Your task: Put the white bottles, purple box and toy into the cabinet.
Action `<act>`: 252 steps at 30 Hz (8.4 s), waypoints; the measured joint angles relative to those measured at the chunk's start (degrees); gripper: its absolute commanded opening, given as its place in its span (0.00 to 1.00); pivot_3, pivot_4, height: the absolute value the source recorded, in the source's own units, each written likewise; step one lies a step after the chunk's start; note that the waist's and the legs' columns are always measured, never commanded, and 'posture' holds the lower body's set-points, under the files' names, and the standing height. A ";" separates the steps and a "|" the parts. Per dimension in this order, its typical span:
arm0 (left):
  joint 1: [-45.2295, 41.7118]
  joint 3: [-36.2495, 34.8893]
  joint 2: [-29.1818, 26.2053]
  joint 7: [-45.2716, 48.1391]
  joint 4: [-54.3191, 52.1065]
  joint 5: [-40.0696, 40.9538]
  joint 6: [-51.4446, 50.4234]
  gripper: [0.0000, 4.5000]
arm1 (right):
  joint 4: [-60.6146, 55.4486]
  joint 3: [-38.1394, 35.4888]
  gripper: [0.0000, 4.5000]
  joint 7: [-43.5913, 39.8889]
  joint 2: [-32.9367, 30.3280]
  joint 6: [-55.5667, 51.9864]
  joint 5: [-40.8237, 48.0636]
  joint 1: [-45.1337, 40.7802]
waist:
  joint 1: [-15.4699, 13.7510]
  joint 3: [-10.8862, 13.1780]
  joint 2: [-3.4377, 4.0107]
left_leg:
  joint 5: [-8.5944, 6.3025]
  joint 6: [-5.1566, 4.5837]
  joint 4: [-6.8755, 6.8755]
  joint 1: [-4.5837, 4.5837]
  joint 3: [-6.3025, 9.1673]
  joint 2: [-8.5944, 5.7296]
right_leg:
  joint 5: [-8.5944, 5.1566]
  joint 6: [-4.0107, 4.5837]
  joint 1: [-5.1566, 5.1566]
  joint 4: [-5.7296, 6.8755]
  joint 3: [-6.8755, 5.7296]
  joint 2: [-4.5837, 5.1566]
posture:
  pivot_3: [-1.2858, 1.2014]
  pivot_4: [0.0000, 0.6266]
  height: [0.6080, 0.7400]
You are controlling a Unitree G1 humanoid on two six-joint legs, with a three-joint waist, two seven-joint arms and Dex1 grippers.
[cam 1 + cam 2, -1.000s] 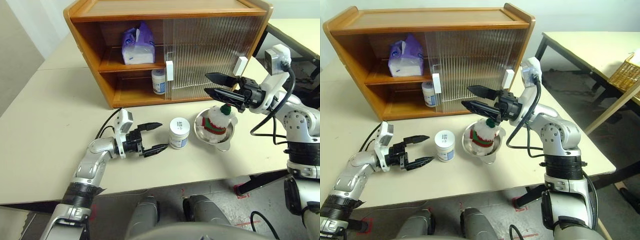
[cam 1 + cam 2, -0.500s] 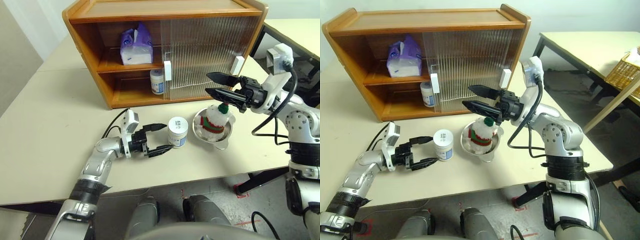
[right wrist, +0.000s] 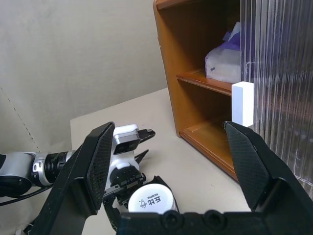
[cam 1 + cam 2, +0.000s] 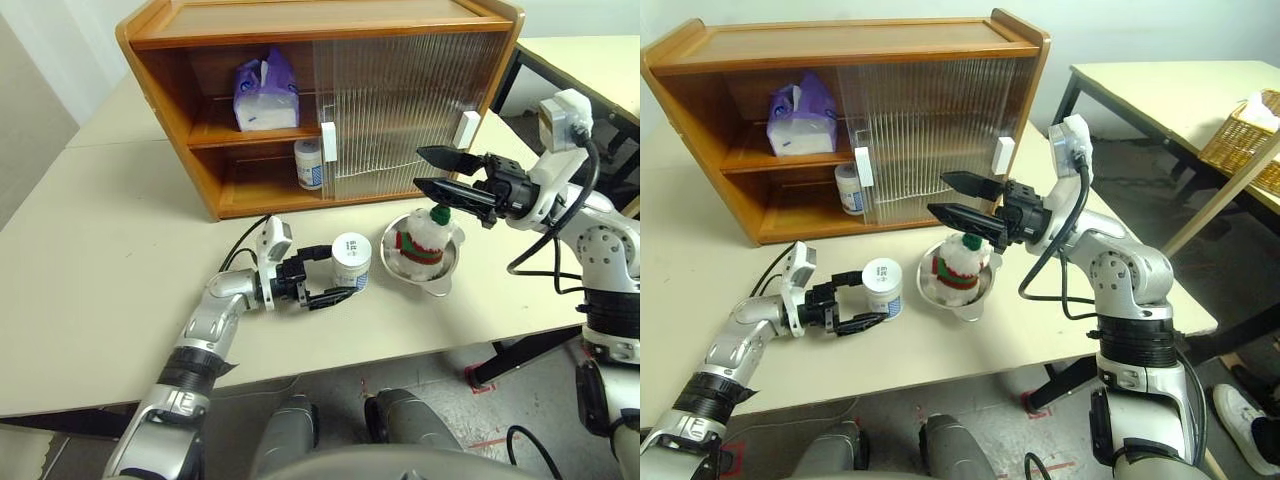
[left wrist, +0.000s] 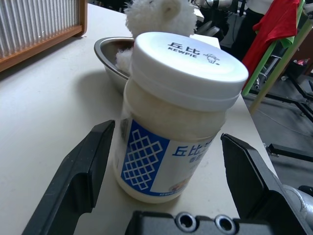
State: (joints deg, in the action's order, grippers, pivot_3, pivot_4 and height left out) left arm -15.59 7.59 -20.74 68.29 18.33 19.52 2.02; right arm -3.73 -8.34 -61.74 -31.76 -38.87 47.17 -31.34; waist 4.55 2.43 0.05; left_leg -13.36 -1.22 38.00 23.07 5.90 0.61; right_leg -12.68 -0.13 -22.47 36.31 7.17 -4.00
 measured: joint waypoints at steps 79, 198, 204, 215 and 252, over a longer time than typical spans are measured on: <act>-32.11 -20.34 7.03 -61.34 50.31 -10.44 14.03 0.85 | 0.31 0.09 1.00 0.02 1.13 0.10 -0.18 0.11 | 0.15 0.04 -0.07 | 0.72 -0.04 0.08 -0.53 -0.04 -1.35 | 0.45 -0.80 0.78 -0.18 0.01 -0.03 | 0.46 0.04 1.00; -12.66 -19.96 15.57 -82.11 -4.54 -17.50 0.70 0.00 | 4.60 0.84 1.00 -2.76 2.29 1.89 -2.13 -1.70 | -0.97 0.04 -0.08 | 0.22 0.24 0.14 -1.31 -0.10 -1.37 | -0.05 -0.62 1.47 -0.14 0.02 -0.07 | 0.49 0.04 1.00; -8.46 -15.64 13.56 -64.91 -9.11 -10.71 1.08 0.36 | 4.80 1.08 1.00 -2.87 2.71 2.03 -2.30 -1.90 | -2.29 0.04 -0.08 | 0.11 0.42 0.13 -1.20 0.14 -1.35 | -0.12 -0.48 1.36 -0.13 0.13 0.00 | 0.50 0.04 1.00; -3.64 -17.29 2.65 -32.61 -20.31 14.46 -9.59 1.00 | 6.34 1.26 1.00 -3.28 2.83 2.43 -2.81 -2.52 | -2.83 0.02 -0.08 | -0.14 0.72 0.03 -0.88 0.15 -0.47 | -0.01 0.49 0.92 -0.07 0.10 -0.09 | 0.49 0.04 1.00; 2.14 -26.40 -6.88 -18.14 -23.10 26.85 -17.89 1.00 | 31.87 -0.71 0.00 17.29 -3.21 18.71 -27.14 -10.28 | -2.59 -0.01 -0.01 | -0.04 0.54 -0.21 -0.43 0.21 0.14 | 0.15 0.35 0.16 -0.01 0.05 -0.10 | 0.50 0.05 1.00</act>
State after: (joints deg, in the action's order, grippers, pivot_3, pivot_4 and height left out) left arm -13.45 -18.80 -27.62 50.15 -4.77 46.37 -15.87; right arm 28.14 -9.04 -44.46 -34.97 -20.16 20.03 -41.62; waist 1.96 2.42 0.05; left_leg -13.40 -0.69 37.79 22.65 6.11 0.75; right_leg -12.53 0.22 -22.31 36.30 7.22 -4.10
